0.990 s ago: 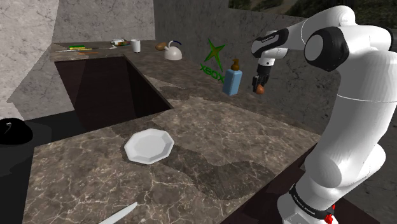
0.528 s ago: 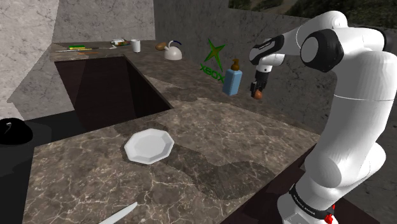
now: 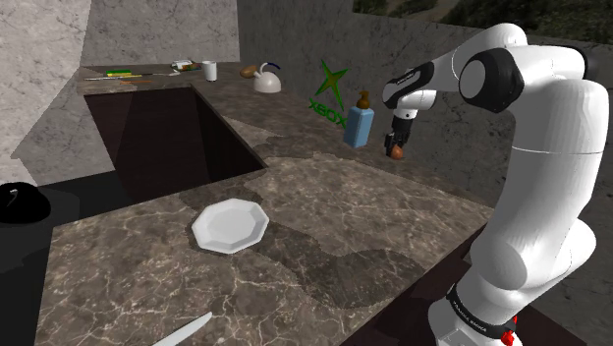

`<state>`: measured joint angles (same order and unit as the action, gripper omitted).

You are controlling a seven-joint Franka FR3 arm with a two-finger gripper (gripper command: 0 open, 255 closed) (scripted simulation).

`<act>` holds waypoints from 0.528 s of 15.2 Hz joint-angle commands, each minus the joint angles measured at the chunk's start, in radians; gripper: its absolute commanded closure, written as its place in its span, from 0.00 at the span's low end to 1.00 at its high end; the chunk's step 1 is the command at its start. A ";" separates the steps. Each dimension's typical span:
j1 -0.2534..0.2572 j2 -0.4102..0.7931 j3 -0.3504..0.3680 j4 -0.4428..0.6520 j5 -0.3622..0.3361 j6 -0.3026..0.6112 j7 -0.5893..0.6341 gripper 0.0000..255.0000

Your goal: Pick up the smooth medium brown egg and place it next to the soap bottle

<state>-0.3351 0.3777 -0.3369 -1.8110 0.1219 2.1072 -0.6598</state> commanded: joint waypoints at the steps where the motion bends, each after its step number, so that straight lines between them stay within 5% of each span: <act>1: 0.000 0.001 0.000 0.000 0.000 0.001 0.000 1.00; 4: 0.000 0.001 0.000 0.000 0.000 0.001 0.000 1.00; 5: 0.000 0.001 0.000 0.000 0.000 0.001 0.000 0.00; 8: 0.000 0.001 0.000 0.000 0.000 0.001 0.000 0.00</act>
<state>-0.3352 0.3784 -0.3367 -1.8109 0.1222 2.1083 -0.6598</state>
